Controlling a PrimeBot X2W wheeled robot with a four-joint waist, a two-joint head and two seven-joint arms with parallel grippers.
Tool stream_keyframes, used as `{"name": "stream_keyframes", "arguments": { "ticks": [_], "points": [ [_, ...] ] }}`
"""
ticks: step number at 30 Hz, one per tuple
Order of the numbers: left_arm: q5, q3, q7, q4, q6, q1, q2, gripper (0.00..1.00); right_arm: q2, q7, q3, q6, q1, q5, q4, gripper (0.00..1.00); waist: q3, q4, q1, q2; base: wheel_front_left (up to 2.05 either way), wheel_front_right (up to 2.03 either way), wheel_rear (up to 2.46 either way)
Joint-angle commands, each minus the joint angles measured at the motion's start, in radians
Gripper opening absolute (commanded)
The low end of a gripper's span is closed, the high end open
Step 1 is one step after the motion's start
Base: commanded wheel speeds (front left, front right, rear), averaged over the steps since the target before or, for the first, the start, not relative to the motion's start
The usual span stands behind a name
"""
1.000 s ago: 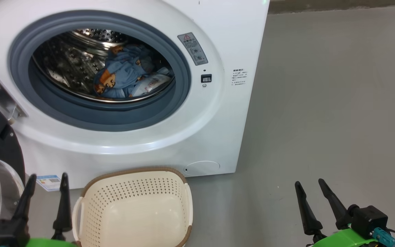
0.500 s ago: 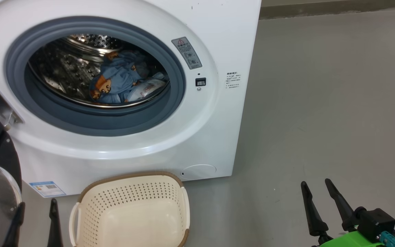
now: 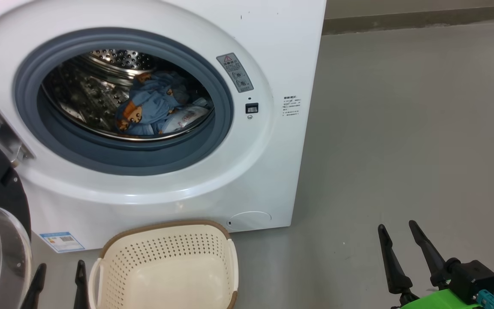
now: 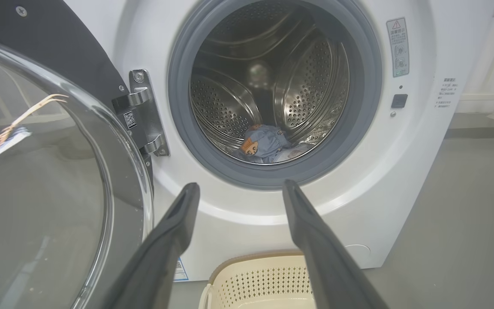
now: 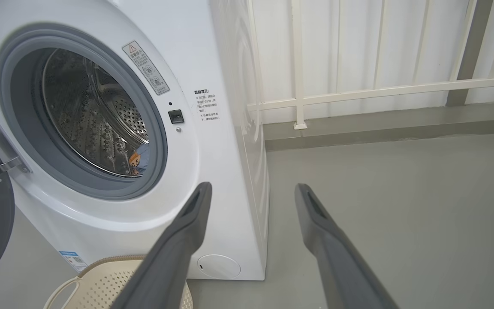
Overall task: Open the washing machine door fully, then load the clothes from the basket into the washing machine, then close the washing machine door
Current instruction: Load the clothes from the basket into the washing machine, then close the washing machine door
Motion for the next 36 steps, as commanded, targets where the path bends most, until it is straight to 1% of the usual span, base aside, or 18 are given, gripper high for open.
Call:
{"name": "stream_keyframes", "arguments": {
  "ticks": [1, 15, 36],
  "points": [
    [0.001, 0.029, -0.006, -0.016, -0.006, -0.012, 0.006, 1.00, -0.004, -0.005, 0.026, 0.003, -0.003, -0.008, -0.028, 1.00, 0.000, 0.000, 0.0000, 0.0000, 0.00, 0.00, 0.00],
    [0.000, 0.027, -0.006, 0.022, -0.032, -0.038, -0.001, 1.00, -0.004, -0.005, 0.028, 0.003, -0.007, -0.008, -0.031, 1.00, 0.001, 0.006, 0.0000, 0.0000, 0.00, 0.00, 0.00],
    [0.016, 0.041, -0.006, 0.028, -0.050, -0.066, -0.017, 1.00, -0.004, -0.005, 0.035, 0.003, -0.019, -0.001, -0.017, 1.00, 0.011, 0.013, 0.0000, 0.0000, 0.00, 0.00, 0.00]
  ]
}}
